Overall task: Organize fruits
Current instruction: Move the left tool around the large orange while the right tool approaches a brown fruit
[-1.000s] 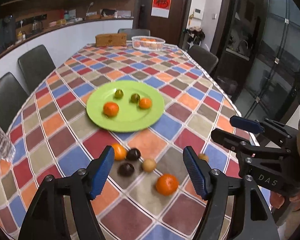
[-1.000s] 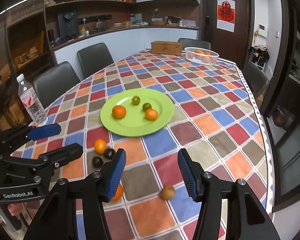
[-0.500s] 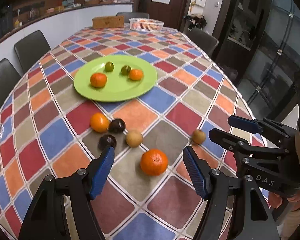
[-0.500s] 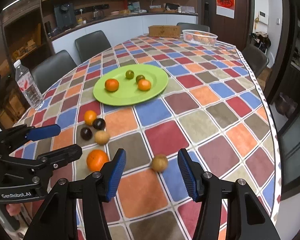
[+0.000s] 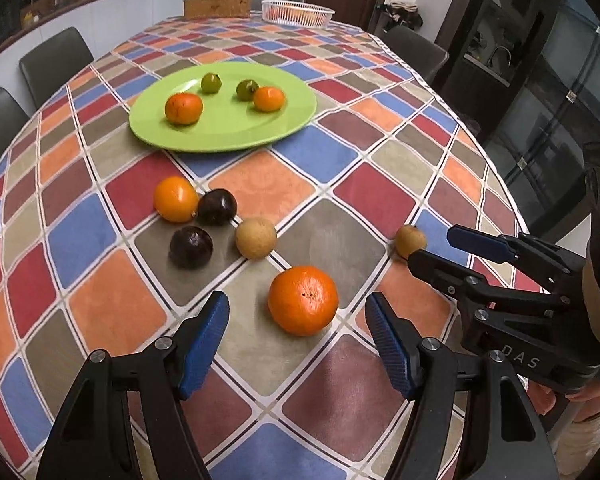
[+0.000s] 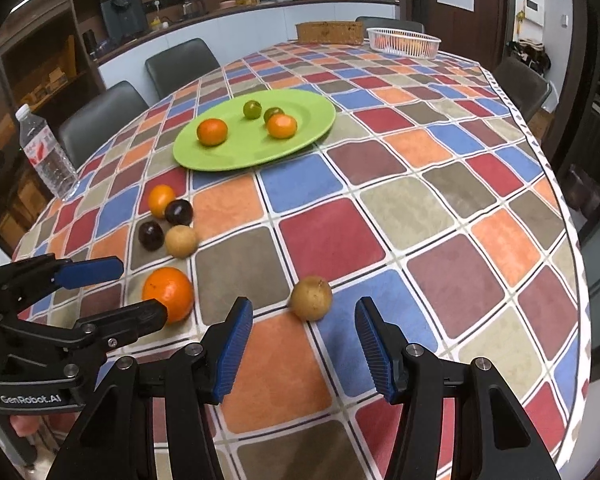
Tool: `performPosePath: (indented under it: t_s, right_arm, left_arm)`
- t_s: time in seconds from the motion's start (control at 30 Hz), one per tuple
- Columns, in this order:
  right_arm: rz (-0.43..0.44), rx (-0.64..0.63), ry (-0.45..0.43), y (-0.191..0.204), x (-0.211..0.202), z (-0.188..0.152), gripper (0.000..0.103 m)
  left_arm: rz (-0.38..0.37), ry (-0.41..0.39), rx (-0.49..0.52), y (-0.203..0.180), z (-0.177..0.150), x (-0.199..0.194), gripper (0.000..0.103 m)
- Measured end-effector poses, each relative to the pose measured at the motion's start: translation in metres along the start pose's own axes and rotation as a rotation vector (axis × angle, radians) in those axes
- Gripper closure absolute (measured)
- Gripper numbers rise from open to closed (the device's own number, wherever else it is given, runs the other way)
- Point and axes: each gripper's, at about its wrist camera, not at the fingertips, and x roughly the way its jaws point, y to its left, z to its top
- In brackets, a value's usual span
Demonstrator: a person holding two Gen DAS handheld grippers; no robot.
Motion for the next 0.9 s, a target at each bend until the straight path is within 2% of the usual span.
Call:
performPosePath:
  t_s: [0.3, 0.4, 0.5, 0.6, 0.83, 0.9]
  right_arm:
    - [0.013, 0.002, 0.032, -0.002, 0.017, -0.001, 0.057]
    - [0.018, 0.0, 0.037, -0.001, 0.021, 0.0, 0.057]
    - [0.025, 0.0, 0.046, -0.001, 0.025, 0.001, 0.063]
    - [0.019, -0.005, 0.046, -0.001, 0.028, 0.002, 0.063]
    - [0.013, -0.008, 0.044, 0.0, 0.031, 0.004, 0.076]
    - [0.017, -0.01, 0.044, 0.001, 0.03, 0.003, 0.076]
  left_arm:
    - [-0.027, 0.033, -0.025, 0.002, -0.001, 0.014, 0.047]
    - [-0.038, 0.041, -0.026, 0.002, 0.0, 0.017, 0.055]
    - [-0.043, 0.044, -0.029, 0.003, 0.001, 0.019, 0.057]
    - [-0.046, 0.044, -0.034, 0.004, 0.002, 0.02, 0.062]
    - [-0.059, 0.042, -0.03, 0.005, 0.003, 0.019, 0.063]
    - [-0.061, 0.034, -0.02, 0.005, 0.002, 0.018, 0.064]
